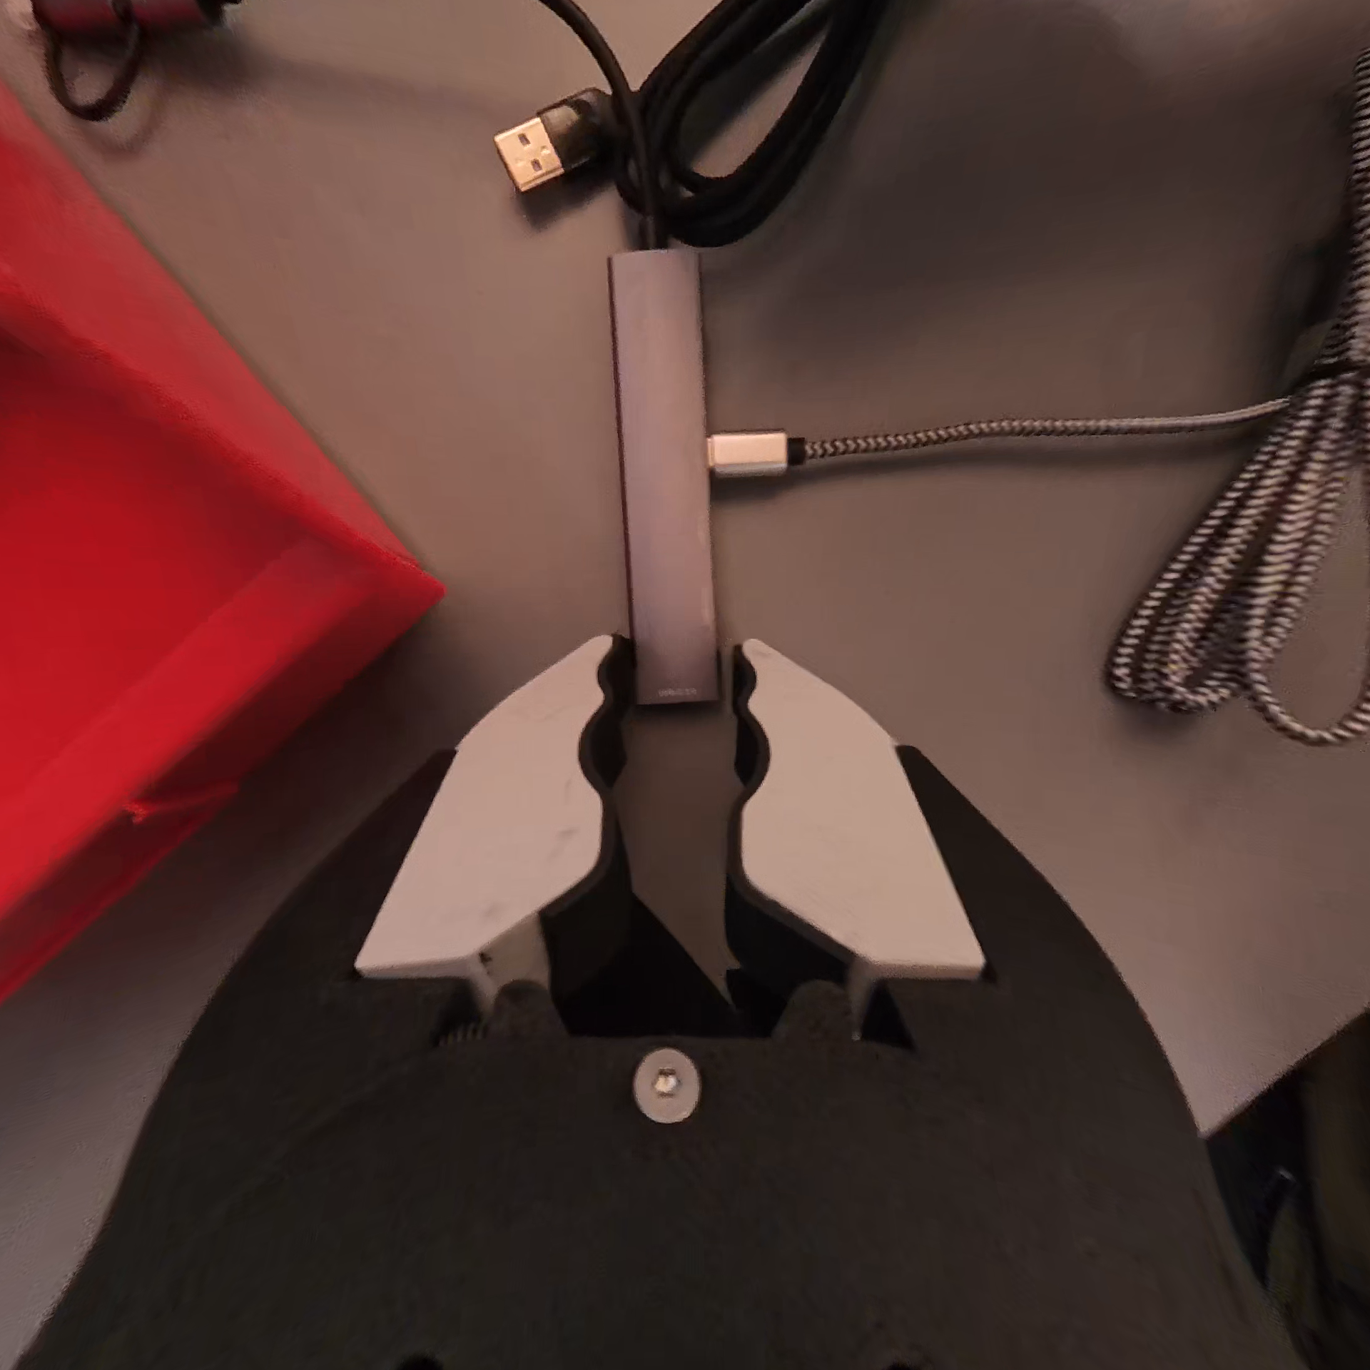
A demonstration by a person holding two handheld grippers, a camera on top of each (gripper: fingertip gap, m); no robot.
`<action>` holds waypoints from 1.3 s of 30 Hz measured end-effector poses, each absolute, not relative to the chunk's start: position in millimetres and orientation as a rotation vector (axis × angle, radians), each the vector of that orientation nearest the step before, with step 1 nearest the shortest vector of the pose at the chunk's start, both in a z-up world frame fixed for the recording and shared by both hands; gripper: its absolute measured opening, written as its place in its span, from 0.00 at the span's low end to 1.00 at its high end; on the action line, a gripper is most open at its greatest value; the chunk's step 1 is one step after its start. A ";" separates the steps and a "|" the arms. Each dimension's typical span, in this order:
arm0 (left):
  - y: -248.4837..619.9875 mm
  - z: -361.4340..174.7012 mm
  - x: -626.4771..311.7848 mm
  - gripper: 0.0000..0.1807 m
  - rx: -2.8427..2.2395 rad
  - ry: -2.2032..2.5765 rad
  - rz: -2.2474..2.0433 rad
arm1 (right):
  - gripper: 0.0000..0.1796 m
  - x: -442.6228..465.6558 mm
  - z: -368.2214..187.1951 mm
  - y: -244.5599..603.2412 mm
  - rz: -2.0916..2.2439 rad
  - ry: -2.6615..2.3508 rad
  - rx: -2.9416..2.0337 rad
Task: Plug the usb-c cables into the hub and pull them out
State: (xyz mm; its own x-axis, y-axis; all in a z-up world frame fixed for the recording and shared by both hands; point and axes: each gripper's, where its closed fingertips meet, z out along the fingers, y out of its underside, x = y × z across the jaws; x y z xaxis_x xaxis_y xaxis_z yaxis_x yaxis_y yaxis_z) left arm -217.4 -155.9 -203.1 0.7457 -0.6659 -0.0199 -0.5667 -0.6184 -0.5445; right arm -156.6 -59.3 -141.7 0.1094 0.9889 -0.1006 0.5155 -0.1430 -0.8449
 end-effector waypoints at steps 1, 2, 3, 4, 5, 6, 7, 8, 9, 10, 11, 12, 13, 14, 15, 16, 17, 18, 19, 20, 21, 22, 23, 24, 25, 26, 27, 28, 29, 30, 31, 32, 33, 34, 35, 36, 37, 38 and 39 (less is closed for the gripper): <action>-159.5 -203.2 -214.0 0.21 -2.417 0.929 -0.322 | 0.05 -156.5 -141.7 -59.5 0.926 -1.477 -1.739; -160.5 -202.3 -211.8 0.24 -2.414 0.924 -0.361 | 0.05 -156.5 -141.6 -59.6 0.919 -1.480 -1.737; -160.1 -202.7 -212.4 0.24 -2.411 0.928 -0.353 | 0.05 -156.6 -141.8 -59.9 0.915 -1.484 -1.735; -157.8 -203.2 -214.3 0.20 -2.401 0.932 -0.312 | 0.05 -156.7 -142.1 -60.2 0.913 -1.486 -1.735; -155.7 -203.2 -214.9 0.19 -2.385 0.936 -0.283 | 0.05 -157.0 -142.5 -60.6 0.913 -1.489 -1.736; -154.6 -203.2 -214.1 0.18 -2.374 0.936 -0.283 | 0.05 -157.3 -143.0 -61.2 0.914 -1.493 -1.735; -154.3 -203.2 -213.9 0.16 -2.372 0.932 -0.291 | 0.05 -157.4 -143.4 -61.4 0.914 -1.495 -1.735; -154.2 -203.2 -213.8 0.15 -2.376 0.923 -0.302 | 0.05 -157.4 -143.5 -61.6 0.912 -1.496 -1.735; -154.3 -203.2 -213.9 0.14 -2.379 0.914 -0.310 | 0.05 -157.3 -143.2 -61.6 0.911 -1.497 -1.734; -154.2 -203.3 -213.8 0.13 -2.377 0.911 -0.313 | 0.05 -157.1 -143.0 -61.5 0.910 -1.496 -1.734; -154.1 -203.1 -213.7 0.13 -2.373 0.911 -0.309 | 0.04 -157.0 -142.8 -61.3 0.910 -1.494 -1.734; -153.7 -203.1 -213.4 0.13 -2.368 0.904 -0.307 | 0.04 -156.9 -142.7 -61.1 0.913 -1.493 -1.735; -152.8 -203.2 -212.5 0.14 -2.365 0.890 -0.308 | 0.05 -156.9 -142.9 -61.2 0.916 -1.493 -1.736; -152.0 -203.2 -211.4 0.15 -2.362 0.880 -0.309 | 0.05 -156.9 -143.0 -61.1 0.917 -1.492 -1.736; -151.4 -203.1 -210.9 0.15 -2.356 0.880 -0.303 | 0.04 -156.9 -143.0 -61.0 0.917 -1.492 -1.736; -151.2 -203.0 -210.5 0.15 -2.354 0.880 -0.301 | 0.05 -156.8 -142.8 -61.1 0.917 -1.493 -1.737; -151.0 -203.0 -210.6 0.14 -2.356 0.874 -0.301 | 0.05 -156.6 -142.6 -61.2 0.915 -1.494 -1.736; -151.0 -202.9 -211.1 0.14 -2.360 0.864 -0.306 | 0.05 -156.3 -142.1 -61.1 0.912 -1.494 -1.734; -150.9 -202.8 -211.9 0.13 -2.366 0.848 -0.320 | 0.05 -156.0 -141.5 -60.8 0.911 -1.492 -1.734; -151.3 -202.8 -212.6 0.13 -2.375 0.824 -0.345 | 0.04 -155.7 -140.9 -60.4 0.911 -1.488 -1.735; -152.2 -202.4 -212.6 0.13 -2.383 0.804 -0.374 | 0.04 -155.3 -140.1 -60.0 0.912 -1.485 -1.735; -153.7 -202.0 -212.2 0.12 -2.386 0.802 -0.396 | 0.04 -154.9 -139.5 -59.3 0.912 -1.480 -1.736; -155.2 -201.9 -211.5 0.13 -2.386 0.812 -0.405 | 0.04 -154.7 -139.1 -58.9 0.915 -1.477 -1.737; -156.3 -201.9 -211.0 0.12 -2.383 0.827 -0.398 | 0.04 -154.5 -138.9 -58.7 0.920 -1.475 -1.738; -157.1 -202.2 -210.8 0.13 -2.378 0.848 -0.380 | 0.04 -154.4 -138.7 -58.5 0.924 -1.473 -1.739; -157.4 -202.6 -210.8 0.13 -2.371 0.868 -0.354 | 0.04 -154.4 -138.7 -58.4 0.928 -1.472 -1.739; -157.6 -202.8 -210.7 0.13 -2.361 0.883 -0.330 | 0.04 -154.3 -138.8 -58.4 0.930 -1.471 -1.740; -157.6 -202.7 -210.4 0.13 -2.353 0.893 -0.316 | 0.04 -154.4 -138.7 -58.4 0.932 -1.472 -1.740; -157.7 -202.7 -210.5 0.13 -2.352 0.894 -0.316 | 0.04 -154.3 -138.6 -58.1 0.932 -1.470 -1.741; -157.7 -202.8 -210.6 0.13 -2.354 0.887 -0.325 | 0.04 -154.1 -138.2 -58.1 0.934 -1.468 -1.741; -157.7 -202.9 -210.7 0.13 -2.358 0.883 -0.330 | 0.04 -153.9 -137.8 -58.2 0.942 -1.466 -1.742; -157.7 -202.8 -210.8 0.13 -2.364 0.880 -0.329 | 0.04 -153.7 -137.4 -58.1 0.950 -1.461 -1.746; -157.6 -202.9 -211.1 0.13 -2.372 0.869 -0.332 | 0.04 -153.4 -137.0 -57.5 0.957 -1.455 -1.749; -157.0 -202.8 -211.8 0.13 -2.384 0.845 -0.341 | 0.04 -152.9 -136.5 -57.1 0.965 -1.450 -1.752; -156.5 -202.7 -212.3 0.13 -2.397 0.811 -0.358 | 0.04 -152.5 -135.8 -56.7 0.974 -1.445 -1.755; -156.7 -202.3 -212.2 0.13 -2.412 0.775 -0.385 | 0.04 -151.9 -134.8 -55.9 0.980 -1.437 -1.760; -157.4 -201.8 -211.5 0.13 -2.430 0.727 -0.425 | 0.04 -150.9 -133.7 -54.7 0.985 -1.424 -1.768; -158.6 -201.0 -209.9 0.12 -2.446 0.681 -0.476 | 0.04 -150.1 -132.1 -53.9 0.992 -1.414 -1.776; -159.2 -200.2 -208.4 0.12 -2.453 0.642 -0.524 | 0.04 -148.8 -130.2 -52.9 0.995 -1.407 -1.781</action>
State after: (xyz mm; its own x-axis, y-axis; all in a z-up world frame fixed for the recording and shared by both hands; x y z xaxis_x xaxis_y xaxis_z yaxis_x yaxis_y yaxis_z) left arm -208.4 -159.2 -200.2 0.8102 -0.5413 0.2250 -0.3290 -0.7376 -0.5897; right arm -148.8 -52.9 -130.2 0.1355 0.9767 -0.1662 0.4828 -0.2116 -0.8498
